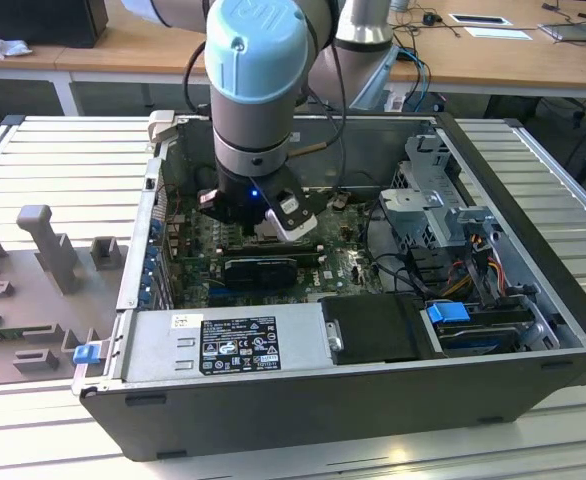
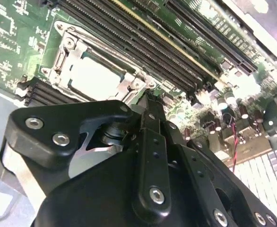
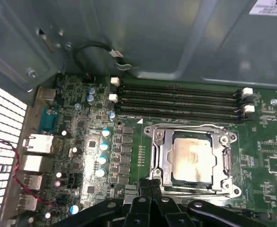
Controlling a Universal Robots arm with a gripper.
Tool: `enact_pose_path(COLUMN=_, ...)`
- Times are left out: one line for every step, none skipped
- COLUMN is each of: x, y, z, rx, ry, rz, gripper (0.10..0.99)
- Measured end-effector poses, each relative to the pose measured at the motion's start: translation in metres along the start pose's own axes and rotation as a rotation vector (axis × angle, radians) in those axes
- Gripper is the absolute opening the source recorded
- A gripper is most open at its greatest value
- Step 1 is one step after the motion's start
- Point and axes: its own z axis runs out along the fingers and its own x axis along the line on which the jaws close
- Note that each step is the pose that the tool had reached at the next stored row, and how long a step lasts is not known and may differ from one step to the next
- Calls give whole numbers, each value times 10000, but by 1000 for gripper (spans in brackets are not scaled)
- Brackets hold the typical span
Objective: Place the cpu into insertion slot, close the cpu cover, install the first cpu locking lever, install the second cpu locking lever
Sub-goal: 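Install the second cpu locking lever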
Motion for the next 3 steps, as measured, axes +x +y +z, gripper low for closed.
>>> enact_pose_path(x=0, y=3, z=-10, rx=0, ry=1, rz=1, gripper=106)
enact_pose_path(x=0, y=7, z=-21, rx=0, ry=2, rz=1, gripper=106)
enact_pose_path(x=0, y=7, z=-21, rx=-2, ry=1, rz=1, gripper=106)
